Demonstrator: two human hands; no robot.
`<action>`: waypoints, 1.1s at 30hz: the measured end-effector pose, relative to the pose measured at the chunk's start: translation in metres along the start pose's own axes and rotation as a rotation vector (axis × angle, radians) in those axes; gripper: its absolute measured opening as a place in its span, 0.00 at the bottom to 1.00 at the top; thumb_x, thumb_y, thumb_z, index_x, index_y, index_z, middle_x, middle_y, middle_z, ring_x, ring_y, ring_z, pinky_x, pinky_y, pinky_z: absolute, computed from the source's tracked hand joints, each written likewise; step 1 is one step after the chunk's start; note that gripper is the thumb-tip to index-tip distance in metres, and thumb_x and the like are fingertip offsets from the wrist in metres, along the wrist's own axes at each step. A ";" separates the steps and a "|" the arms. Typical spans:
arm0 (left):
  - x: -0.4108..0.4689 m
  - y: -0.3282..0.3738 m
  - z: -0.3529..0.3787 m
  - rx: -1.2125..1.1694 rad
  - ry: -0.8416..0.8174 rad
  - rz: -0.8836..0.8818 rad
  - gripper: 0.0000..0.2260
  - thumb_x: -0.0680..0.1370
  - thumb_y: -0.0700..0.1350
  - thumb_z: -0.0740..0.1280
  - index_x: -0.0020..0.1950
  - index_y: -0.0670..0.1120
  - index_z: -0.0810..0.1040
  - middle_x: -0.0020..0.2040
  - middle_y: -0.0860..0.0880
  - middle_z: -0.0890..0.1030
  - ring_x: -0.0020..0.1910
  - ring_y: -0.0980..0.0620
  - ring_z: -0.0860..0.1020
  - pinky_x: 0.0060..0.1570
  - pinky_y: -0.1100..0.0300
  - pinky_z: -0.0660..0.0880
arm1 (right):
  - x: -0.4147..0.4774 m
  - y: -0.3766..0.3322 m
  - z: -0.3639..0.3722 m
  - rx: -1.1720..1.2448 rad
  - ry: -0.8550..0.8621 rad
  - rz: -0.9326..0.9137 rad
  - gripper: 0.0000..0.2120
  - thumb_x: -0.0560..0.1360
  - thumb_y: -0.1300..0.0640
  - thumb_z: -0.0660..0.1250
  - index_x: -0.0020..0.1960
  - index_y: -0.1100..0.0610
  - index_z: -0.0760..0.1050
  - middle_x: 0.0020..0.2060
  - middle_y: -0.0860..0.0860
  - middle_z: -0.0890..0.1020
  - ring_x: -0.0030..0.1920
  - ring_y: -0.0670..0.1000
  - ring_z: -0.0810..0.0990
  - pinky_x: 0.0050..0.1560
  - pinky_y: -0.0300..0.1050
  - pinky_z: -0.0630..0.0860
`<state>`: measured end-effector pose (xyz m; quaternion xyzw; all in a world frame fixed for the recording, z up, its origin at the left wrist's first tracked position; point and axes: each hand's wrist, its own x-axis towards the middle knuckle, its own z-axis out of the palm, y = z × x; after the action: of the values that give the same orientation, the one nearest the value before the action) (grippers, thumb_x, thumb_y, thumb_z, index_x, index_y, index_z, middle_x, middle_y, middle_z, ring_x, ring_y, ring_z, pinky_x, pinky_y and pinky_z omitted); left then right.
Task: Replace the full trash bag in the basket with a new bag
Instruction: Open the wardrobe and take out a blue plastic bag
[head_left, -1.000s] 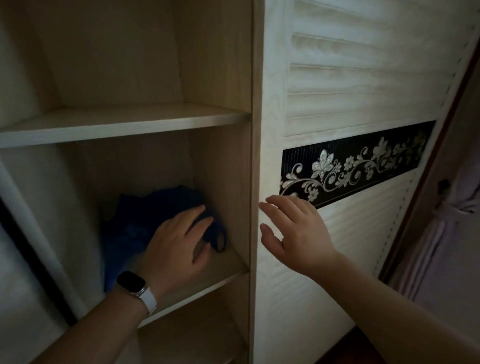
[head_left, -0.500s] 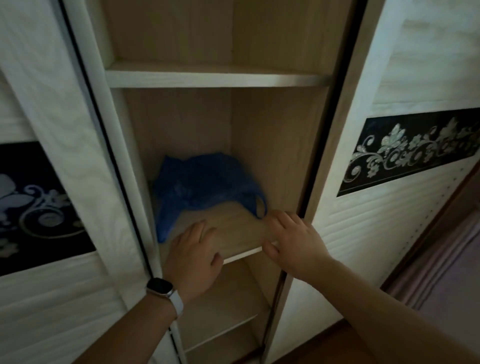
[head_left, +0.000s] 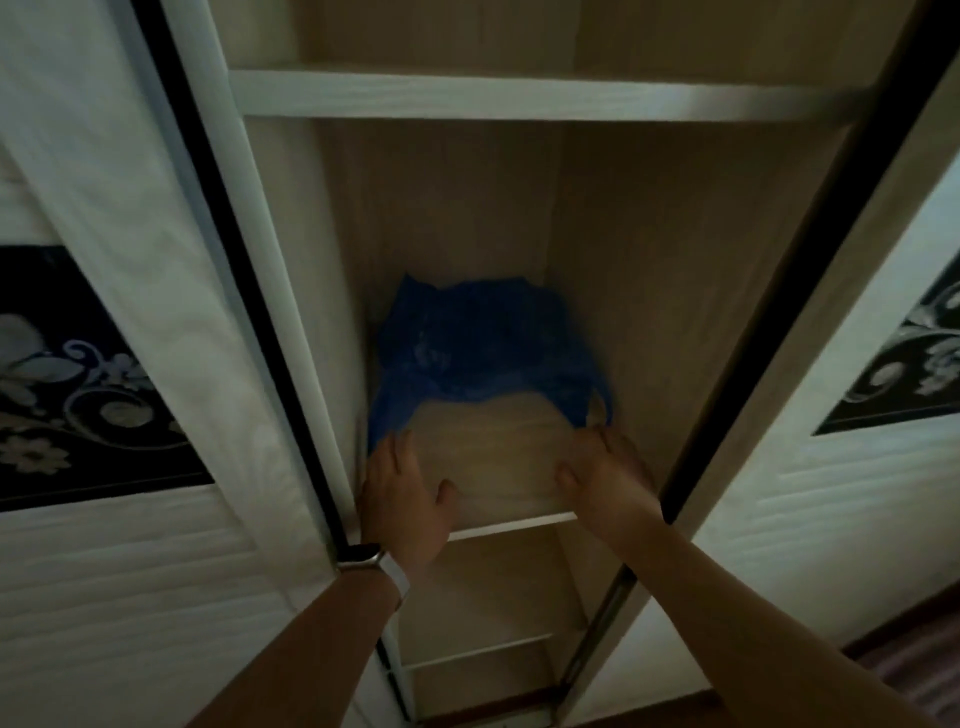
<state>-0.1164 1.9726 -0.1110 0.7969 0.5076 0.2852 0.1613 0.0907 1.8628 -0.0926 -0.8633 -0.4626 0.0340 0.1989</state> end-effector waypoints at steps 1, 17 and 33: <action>0.003 0.002 0.004 -0.022 0.014 -0.034 0.35 0.72 0.49 0.71 0.74 0.40 0.60 0.73 0.39 0.64 0.70 0.40 0.65 0.69 0.49 0.63 | 0.008 0.003 0.005 0.007 0.002 0.016 0.29 0.72 0.39 0.50 0.65 0.56 0.68 0.60 0.51 0.73 0.58 0.53 0.72 0.53 0.48 0.74; 0.044 -0.019 0.050 0.073 0.055 -0.236 0.20 0.68 0.44 0.69 0.56 0.33 0.77 0.50 0.32 0.76 0.49 0.32 0.75 0.51 0.45 0.73 | 0.070 0.027 0.053 0.005 0.074 0.190 0.25 0.71 0.48 0.64 0.63 0.62 0.74 0.61 0.61 0.76 0.60 0.63 0.72 0.57 0.55 0.70; 0.010 -0.013 0.034 -0.172 0.056 0.035 0.04 0.71 0.41 0.69 0.45 0.42 0.79 0.41 0.43 0.80 0.38 0.47 0.77 0.38 0.57 0.72 | 0.038 0.026 0.055 0.393 0.102 0.080 0.09 0.70 0.48 0.58 0.35 0.52 0.69 0.35 0.51 0.76 0.39 0.56 0.76 0.41 0.55 0.76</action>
<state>-0.1015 1.9885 -0.1415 0.7806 0.4714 0.3528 0.2097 0.1196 1.8980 -0.1480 -0.8261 -0.4019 0.0877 0.3853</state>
